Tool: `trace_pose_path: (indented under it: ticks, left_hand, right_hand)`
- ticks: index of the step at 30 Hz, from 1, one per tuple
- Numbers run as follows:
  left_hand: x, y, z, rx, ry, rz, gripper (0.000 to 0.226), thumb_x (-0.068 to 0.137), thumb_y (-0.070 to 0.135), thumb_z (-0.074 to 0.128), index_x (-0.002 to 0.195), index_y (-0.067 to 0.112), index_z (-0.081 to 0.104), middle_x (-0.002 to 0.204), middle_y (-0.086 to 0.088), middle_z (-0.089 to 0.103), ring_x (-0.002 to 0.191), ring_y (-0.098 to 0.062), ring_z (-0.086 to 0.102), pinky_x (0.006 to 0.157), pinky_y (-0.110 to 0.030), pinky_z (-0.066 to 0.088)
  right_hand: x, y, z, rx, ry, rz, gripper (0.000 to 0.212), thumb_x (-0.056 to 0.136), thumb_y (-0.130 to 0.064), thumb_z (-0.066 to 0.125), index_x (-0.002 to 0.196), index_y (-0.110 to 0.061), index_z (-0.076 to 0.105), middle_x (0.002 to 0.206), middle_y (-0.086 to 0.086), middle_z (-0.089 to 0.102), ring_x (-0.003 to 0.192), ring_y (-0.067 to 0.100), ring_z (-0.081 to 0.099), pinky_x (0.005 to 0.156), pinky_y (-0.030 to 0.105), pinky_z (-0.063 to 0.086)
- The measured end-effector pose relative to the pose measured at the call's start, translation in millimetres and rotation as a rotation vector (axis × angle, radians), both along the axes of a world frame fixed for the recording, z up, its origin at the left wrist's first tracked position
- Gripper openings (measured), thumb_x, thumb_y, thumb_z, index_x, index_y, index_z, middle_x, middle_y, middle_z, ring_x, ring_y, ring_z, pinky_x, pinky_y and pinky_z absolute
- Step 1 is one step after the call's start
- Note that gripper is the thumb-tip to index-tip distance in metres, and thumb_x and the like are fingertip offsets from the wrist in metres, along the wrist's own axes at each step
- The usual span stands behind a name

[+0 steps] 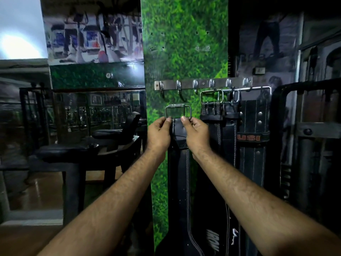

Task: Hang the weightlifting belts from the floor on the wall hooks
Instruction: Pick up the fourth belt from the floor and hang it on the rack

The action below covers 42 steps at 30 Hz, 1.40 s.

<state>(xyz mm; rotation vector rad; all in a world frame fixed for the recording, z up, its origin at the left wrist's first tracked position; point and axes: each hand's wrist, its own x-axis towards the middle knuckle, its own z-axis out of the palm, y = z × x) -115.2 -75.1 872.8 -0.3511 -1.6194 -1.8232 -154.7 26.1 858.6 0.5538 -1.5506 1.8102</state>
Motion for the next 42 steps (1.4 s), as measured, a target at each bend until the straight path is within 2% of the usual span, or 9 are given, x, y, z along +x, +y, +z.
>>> trace_pose_path:
  ticks: [7, 11, 15, 20, 23, 26, 32, 37, 42]
  left_hand:
    - [-50, -11, 66, -0.032, 0.009, 0.168, 0.039, 0.095, 0.029, 0.061, 0.059, 0.014, 0.063, 0.046, 0.013, 0.055, 0.052, -0.007, 0.048, 0.058, -0.026, 0.044]
    - [-74, -9, 84, 0.003, -0.041, 0.212, 0.031, 0.080, 0.045, 0.065, 0.066, 0.018, 0.074, 0.067, -0.001, 0.073, 0.067, -0.022, 0.067, 0.075, -0.045, 0.061]
    - [-75, 2, 75, -0.022, -0.010, 0.315, 0.028, 0.091, 0.034, 0.064, 0.074, 0.014, 0.073, 0.070, -0.002, 0.070, 0.068, -0.021, 0.065, 0.070, -0.034, 0.057]
    - [-70, 9, 48, 0.077, 0.066, 0.245, 0.021, 0.096, 0.025, 0.060, 0.079, 0.020, 0.073, 0.076, 0.003, 0.069, 0.066, -0.005, 0.060, 0.066, -0.022, 0.049]
    - [-62, 12, 32, 0.166, 0.132, 0.116, 0.021, 0.098, 0.014, 0.057, 0.116, 0.014, 0.069, 0.095, 0.011, 0.069, 0.076, 0.010, 0.063, 0.074, -0.012, 0.050]
    - [-60, 13, -8, 0.183, 0.125, 0.072, 0.031, 0.095, 0.015, 0.062, 0.126, 0.017, 0.065, 0.102, 0.002, 0.072, 0.082, -0.002, 0.064, 0.073, -0.019, 0.053]
    - [-57, 16, -50, 0.131, 0.068, -0.027, 0.011, 0.094, 0.016, 0.064, 0.088, 0.011, 0.072, 0.079, -0.001, 0.072, 0.073, -0.010, 0.063, 0.066, -0.024, 0.052]
    - [-49, 24, -102, -0.001, -0.041, -0.055, 0.031, 0.094, 0.010, 0.063, 0.065, 0.017, 0.055, 0.053, 0.012, 0.054, 0.052, -0.001, 0.047, 0.050, -0.019, 0.040]
    - [-49, 11, -157, -0.054, -0.151, -0.092, 0.030, 0.092, 0.023, 0.067, 0.071, 0.004, 0.058, 0.067, -0.009, 0.057, 0.065, -0.020, 0.050, 0.060, -0.034, 0.043]
  right_hand:
    - [-39, 1, 59, 0.081, 0.054, -0.108, 0.041, 0.092, -0.042, 0.064, 0.066, -0.015, 0.050, 0.057, 0.000, 0.036, 0.057, 0.014, 0.031, 0.056, 0.031, 0.027]
    - [-57, 6, 77, 0.086, 0.023, -0.108, 0.046, 0.094, -0.039, 0.065, 0.060, -0.019, 0.041, 0.055, -0.002, 0.032, 0.053, 0.013, 0.028, 0.055, 0.030, 0.024]
    - [-74, 9, 68, 0.082, -0.067, -0.013, 0.067, 0.073, -0.068, 0.062, 0.067, -0.002, 0.052, 0.062, 0.008, 0.051, 0.058, 0.019, 0.044, 0.056, 0.035, 0.037]
    - [-65, 11, 53, 0.160, -0.045, -0.118, 0.050, 0.093, -0.046, 0.063, 0.058, -0.020, 0.040, 0.054, -0.004, 0.039, 0.051, 0.013, 0.033, 0.053, 0.031, 0.028]
    - [-54, 5, 38, 0.111, -0.077, -0.087, 0.045, 0.093, -0.058, 0.053, 0.081, -0.016, 0.061, 0.074, -0.004, 0.064, 0.070, 0.020, 0.060, 0.066, 0.035, 0.050]
    - [-40, 5, 5, 0.004, -0.158, 0.021, 0.045, 0.102, -0.046, 0.046, 0.128, -0.013, 0.061, 0.108, -0.015, 0.060, 0.102, 0.005, 0.056, 0.090, 0.023, 0.041]
    - [-46, 13, -77, 0.173, -0.042, -0.092, 0.039, 0.095, -0.048, 0.056, 0.082, -0.012, 0.057, 0.071, -0.001, 0.064, 0.065, 0.015, 0.060, 0.069, 0.046, 0.053]
    - [-38, 24, -119, 0.201, -0.101, -0.033, 0.043, 0.095, -0.030, 0.066, 0.064, -0.019, 0.037, 0.055, -0.006, 0.037, 0.052, 0.006, 0.033, 0.050, 0.031, 0.032]
    - [-44, 30, -186, 0.242, -0.266, 0.089, 0.075, 0.081, -0.071, 0.063, 0.078, 0.003, 0.051, 0.070, 0.028, 0.057, 0.060, 0.026, 0.049, 0.061, 0.057, 0.048]
